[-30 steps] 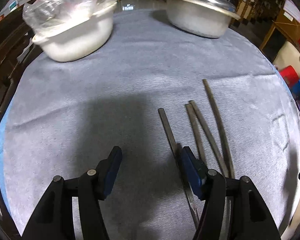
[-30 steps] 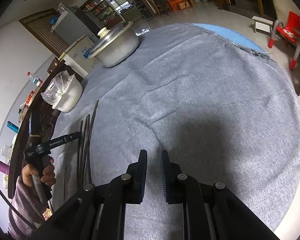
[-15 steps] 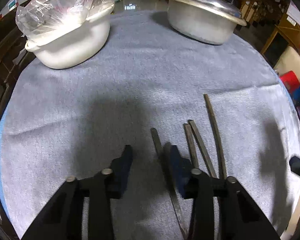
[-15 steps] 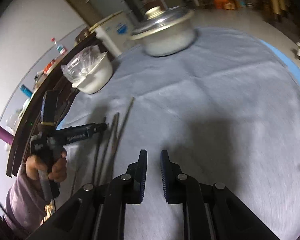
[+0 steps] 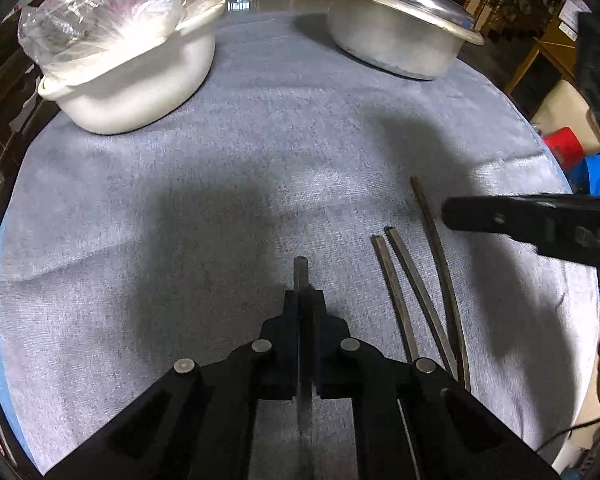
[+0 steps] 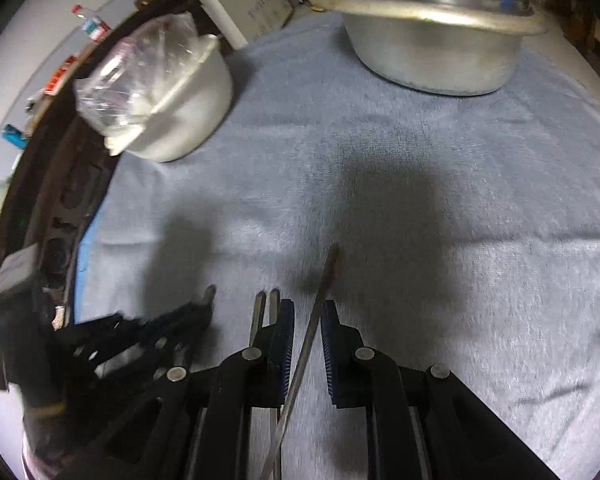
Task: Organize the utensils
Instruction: 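Close the left tool on a dark chopstick while the right tool grasps another chopstick, then lift both held chopsticks upright and carry them toward the dark metal cup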
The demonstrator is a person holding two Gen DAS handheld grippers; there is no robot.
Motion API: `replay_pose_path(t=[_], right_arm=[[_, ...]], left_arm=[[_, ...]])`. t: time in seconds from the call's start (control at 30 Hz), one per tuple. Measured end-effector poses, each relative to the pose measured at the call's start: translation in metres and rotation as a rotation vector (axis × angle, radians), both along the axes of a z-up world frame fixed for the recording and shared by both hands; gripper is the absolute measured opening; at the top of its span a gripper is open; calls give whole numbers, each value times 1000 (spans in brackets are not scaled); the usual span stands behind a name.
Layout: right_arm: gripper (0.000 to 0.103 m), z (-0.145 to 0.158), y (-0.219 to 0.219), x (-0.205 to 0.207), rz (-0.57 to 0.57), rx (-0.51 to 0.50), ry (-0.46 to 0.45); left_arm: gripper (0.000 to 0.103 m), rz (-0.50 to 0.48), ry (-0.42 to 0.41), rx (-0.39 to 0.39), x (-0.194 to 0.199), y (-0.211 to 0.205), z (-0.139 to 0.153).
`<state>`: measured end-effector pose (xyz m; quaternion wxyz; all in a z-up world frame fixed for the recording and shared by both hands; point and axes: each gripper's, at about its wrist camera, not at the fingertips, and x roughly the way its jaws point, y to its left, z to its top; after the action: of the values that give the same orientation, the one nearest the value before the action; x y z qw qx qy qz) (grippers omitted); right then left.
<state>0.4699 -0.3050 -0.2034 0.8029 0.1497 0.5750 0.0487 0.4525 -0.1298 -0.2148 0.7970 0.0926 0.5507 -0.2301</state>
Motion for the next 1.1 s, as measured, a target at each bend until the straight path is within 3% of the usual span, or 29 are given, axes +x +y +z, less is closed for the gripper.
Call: replay_pose_path(t=[0.13,0.2,0.27,0.37,0.43,0.5,0.63,0.77,1.1], right_arm=[[15,-14,6,12,-27,-84,68],[16,-18,9,16,-22,-100,81],[17,-18,15,19,-8,-136,86],[16,-20,20,22,3,-159,85],[9,-20,22,22,17,-186,75],[7,-20,21,19,12,-171,56],[7,-18,7,5,-17,-74,-18],[7,10,-10,-23,-39,-20,-158],[6,87,-58,-125,-148,-10,-439]], left_arm=[[13,-21,-11,22,1,-1,0],[28,-32,0,8,1,-3,1],[33,-34,9,8,2,-9,1],[33,-21,10,26,6,-13,2],[29,-18,0,36,5,-14,2],[9,-11,-32,70,5,-15,0],[5,14,-18,23,4,-4,1],[5,61,-48,-20,-8,15,11],[5,143,-316,-169,-82,72,115]])
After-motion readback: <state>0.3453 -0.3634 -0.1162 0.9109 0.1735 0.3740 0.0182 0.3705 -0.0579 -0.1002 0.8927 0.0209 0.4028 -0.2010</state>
